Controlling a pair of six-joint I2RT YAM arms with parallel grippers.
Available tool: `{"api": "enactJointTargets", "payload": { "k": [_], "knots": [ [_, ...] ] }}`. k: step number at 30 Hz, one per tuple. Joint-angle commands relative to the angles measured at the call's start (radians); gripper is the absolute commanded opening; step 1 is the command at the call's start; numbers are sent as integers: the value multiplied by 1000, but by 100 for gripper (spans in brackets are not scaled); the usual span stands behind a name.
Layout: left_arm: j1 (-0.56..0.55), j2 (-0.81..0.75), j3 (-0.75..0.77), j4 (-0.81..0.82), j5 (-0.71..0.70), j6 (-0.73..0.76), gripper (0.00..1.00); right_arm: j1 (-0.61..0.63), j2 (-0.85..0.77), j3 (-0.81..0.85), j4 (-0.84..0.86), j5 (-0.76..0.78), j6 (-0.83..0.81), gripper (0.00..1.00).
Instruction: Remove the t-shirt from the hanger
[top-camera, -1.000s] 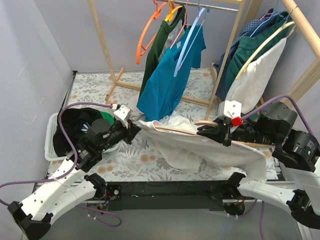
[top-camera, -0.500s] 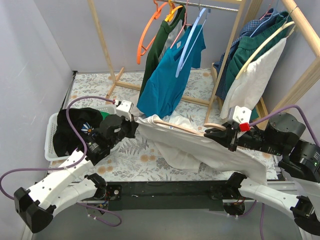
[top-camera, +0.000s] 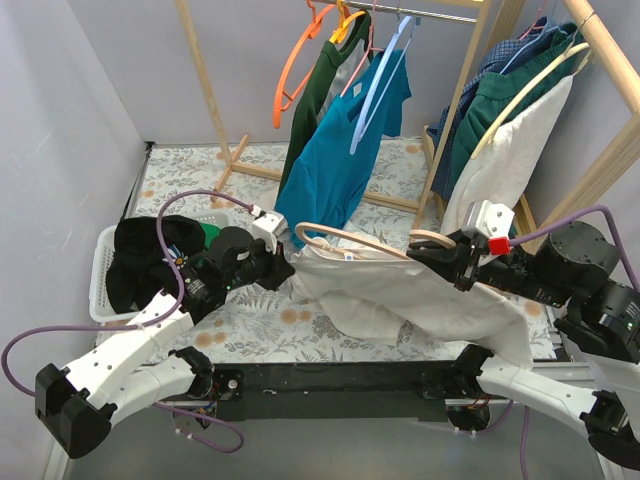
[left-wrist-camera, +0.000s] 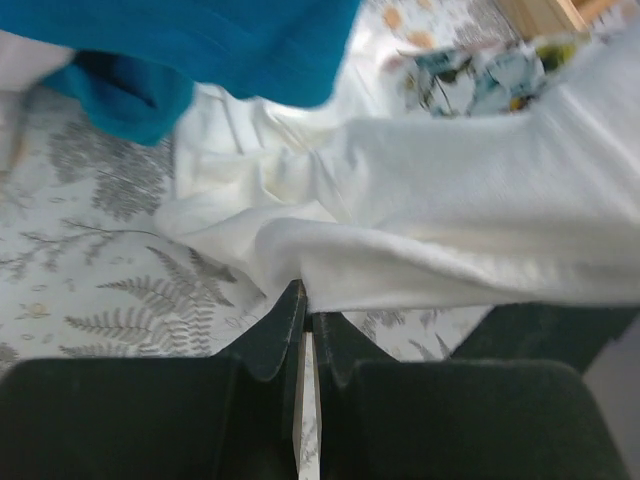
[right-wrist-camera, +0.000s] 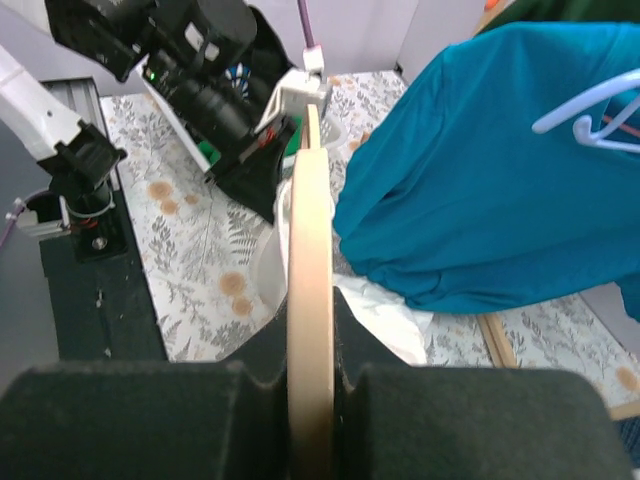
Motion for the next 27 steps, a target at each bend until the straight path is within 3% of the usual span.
{"api": "enactJointTargets", "payload": {
  "k": [1,4,5,6,8,9,12,18,27],
  "knots": [
    [14,-4,-12,-72,216,59,0,1,35,-32,234,-19,-2,1],
    [14,-33,-9,-67,168,46,0,1,75,-61,267,-40,3,1],
    [14,-41,1,-75,113,46,9,1,87,-71,271,-39,6,1],
    [14,-52,14,-84,82,44,27,1,92,-81,274,-39,6,1],
    [14,-81,38,-132,-7,47,43,0,98,-107,270,-20,3,1],
    [14,-92,73,-176,-33,46,62,1,98,-114,265,-16,3,1],
    [14,-150,132,-259,-92,58,74,1,87,-151,262,-12,9,1],
    [14,-231,210,-348,-189,53,79,1,98,-188,262,-37,24,1],
    [14,-173,299,-247,274,141,80,0,234,-131,214,-357,7,1]
  ]
}}
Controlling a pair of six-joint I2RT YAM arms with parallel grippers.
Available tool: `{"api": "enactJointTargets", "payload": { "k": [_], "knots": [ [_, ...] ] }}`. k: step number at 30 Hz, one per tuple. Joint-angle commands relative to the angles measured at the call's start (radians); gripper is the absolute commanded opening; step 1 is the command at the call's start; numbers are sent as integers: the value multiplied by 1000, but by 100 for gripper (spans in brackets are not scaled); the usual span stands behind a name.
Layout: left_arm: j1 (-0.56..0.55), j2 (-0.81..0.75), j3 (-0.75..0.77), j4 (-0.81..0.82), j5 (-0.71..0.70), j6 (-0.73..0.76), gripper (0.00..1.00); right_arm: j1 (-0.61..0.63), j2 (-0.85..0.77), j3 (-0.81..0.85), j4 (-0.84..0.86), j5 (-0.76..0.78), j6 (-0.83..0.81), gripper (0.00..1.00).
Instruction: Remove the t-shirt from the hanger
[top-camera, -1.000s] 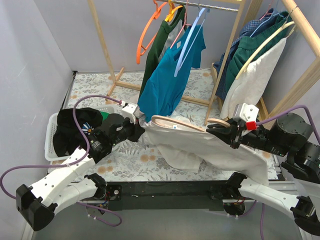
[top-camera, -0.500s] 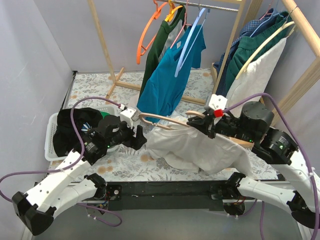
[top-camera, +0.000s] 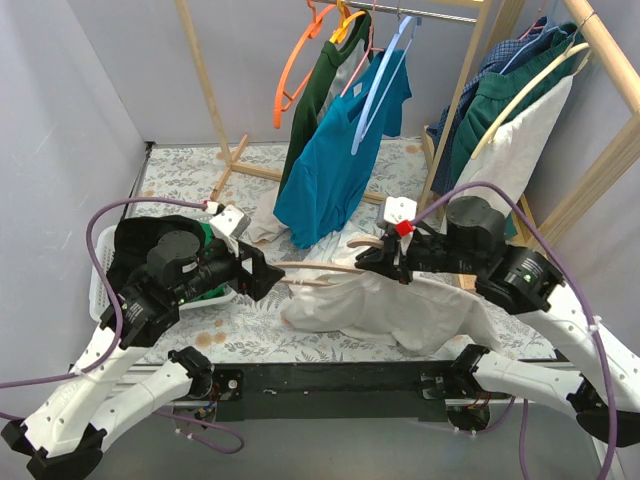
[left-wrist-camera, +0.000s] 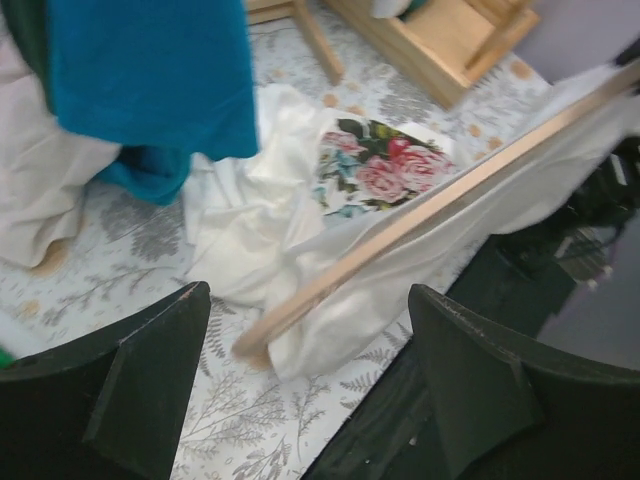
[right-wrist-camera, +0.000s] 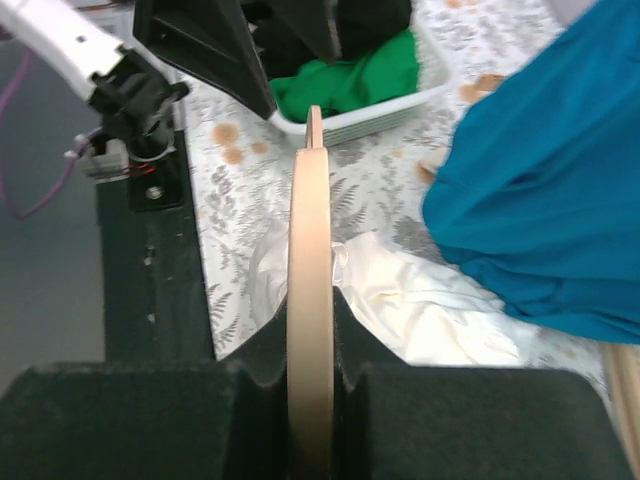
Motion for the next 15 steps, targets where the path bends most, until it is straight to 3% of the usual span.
{"api": "enactJointTargets", "payload": {
  "k": [1,9,15],
  "knots": [
    [-2,64,81,39,318,67,80,2,72,54,50,-198,-2,1],
    [-2,159,83,76,549,83,77,0,130,52,191,-322,38,1],
    [-2,149,6,151,554,60,70,0,176,80,234,-380,60,1]
  ]
}}
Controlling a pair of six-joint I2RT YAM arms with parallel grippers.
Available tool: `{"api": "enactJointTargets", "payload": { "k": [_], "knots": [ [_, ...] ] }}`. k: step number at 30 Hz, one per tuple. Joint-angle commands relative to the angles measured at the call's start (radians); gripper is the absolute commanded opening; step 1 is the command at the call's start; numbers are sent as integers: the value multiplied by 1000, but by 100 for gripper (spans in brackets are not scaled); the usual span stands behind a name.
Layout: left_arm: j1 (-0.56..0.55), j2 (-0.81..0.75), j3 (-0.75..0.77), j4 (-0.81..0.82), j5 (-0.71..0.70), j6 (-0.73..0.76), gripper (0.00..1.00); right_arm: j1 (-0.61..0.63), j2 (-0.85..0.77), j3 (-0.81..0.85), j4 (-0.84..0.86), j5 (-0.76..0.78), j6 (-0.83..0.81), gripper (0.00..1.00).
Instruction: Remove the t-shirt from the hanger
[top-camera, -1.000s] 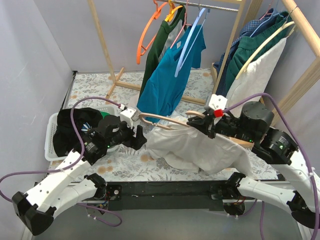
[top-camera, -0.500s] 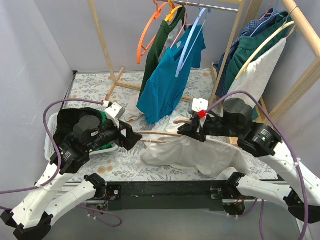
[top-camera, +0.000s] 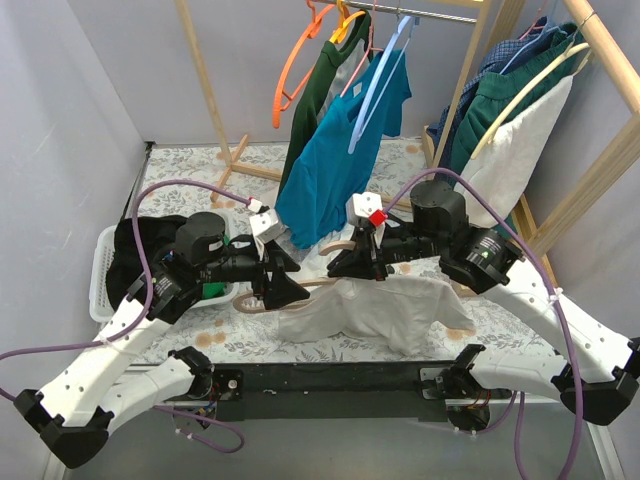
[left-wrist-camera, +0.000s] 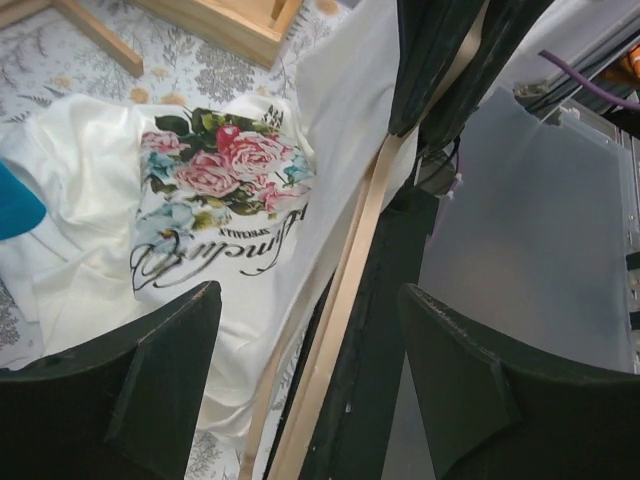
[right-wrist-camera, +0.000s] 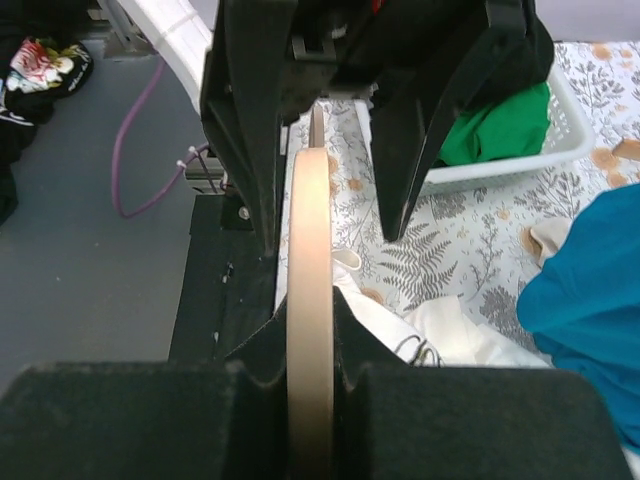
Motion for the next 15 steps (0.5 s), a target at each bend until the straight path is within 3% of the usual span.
{"api": "enactJointTargets", "payload": {
  "k": [1,3,6,9,10,15],
  "knots": [
    [-1,-27,-44,60,34,-6,68,1,21,64,128,-93,30,1],
    [-3,-27,-48,70,31,-9,65,1,22,65,136,-107,38,1],
    [-1,-15,-51,74,32,-12,47,1,16,58,150,-112,46,1],
    [-1,-1,-58,74,34,-12,9,1,9,44,159,-110,50,1],
    [-1,1,-59,74,29,-12,2,1,6,41,161,-105,56,1],
    [-3,2,-79,67,19,-3,0,1,-4,28,173,-93,64,1]
  ]
}}
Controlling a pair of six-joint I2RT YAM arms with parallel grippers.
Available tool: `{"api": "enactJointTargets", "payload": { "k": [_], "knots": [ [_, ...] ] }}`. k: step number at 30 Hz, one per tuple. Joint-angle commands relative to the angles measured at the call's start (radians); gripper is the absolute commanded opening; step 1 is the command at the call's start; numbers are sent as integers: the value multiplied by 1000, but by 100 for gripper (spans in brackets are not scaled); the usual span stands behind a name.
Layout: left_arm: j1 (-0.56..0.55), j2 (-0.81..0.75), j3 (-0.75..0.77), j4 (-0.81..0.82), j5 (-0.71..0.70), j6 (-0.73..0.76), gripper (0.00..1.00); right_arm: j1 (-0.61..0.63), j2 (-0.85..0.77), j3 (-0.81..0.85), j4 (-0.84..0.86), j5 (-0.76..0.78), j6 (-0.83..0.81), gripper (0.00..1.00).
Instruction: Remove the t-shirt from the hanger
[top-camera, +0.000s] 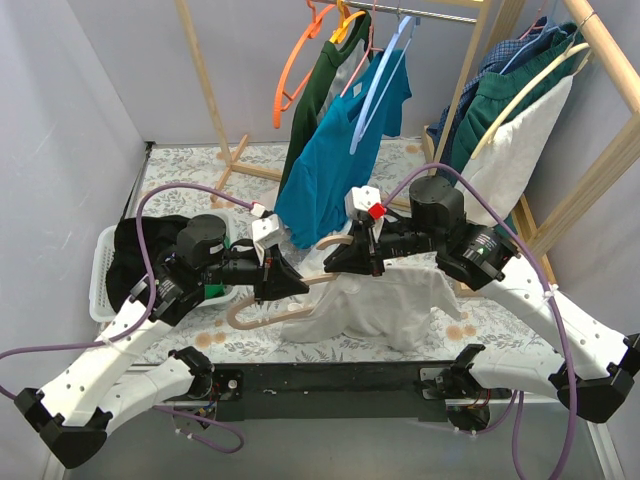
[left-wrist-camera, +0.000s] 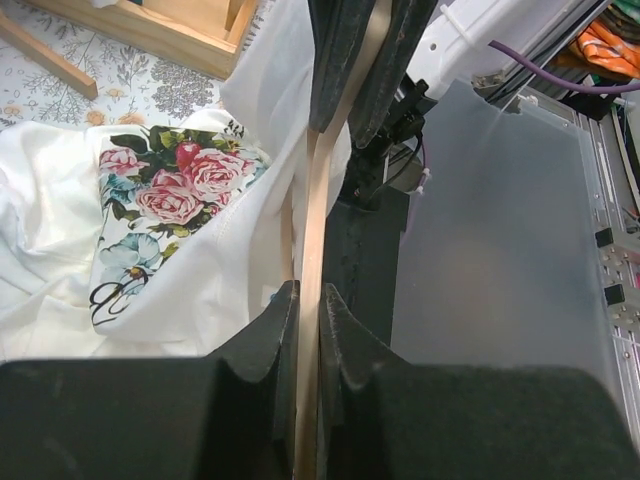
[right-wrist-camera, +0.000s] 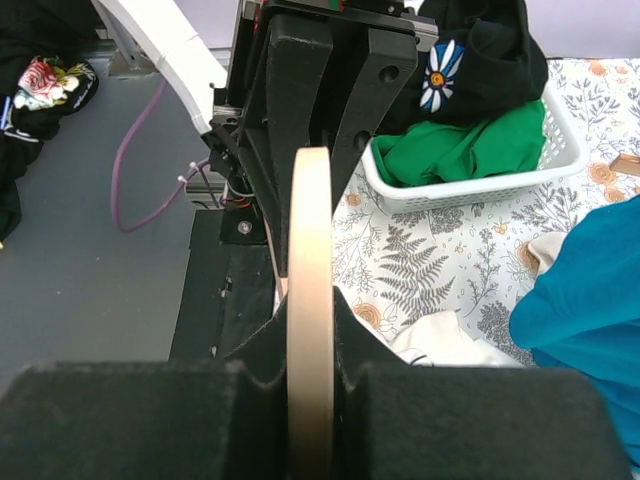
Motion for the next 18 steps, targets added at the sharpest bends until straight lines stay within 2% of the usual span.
{"api": "enactJointTargets", "payload": {
  "k": [1,3,4,5,8,12,18],
  "knots": [
    [10,4,-23,-11,-69,7,0,14,-37,16,94,-39,32,1],
    [10,-12,-11,-34,-107,26,0,14,-40,10,82,-1,29,2],
    [10,-27,-2,-46,-121,33,0,12,-42,4,73,13,21,20],
    [10,-36,9,-71,-147,39,0,14,-45,-9,64,33,9,30],
    [10,-64,61,-134,-178,59,0,14,-68,-62,42,133,-8,53],
    [10,-102,118,-203,-231,66,0,14,-113,-139,32,274,-19,61],
    [10,-145,176,-286,-276,72,0,14,-193,-274,30,473,-21,62]
  ]
}}
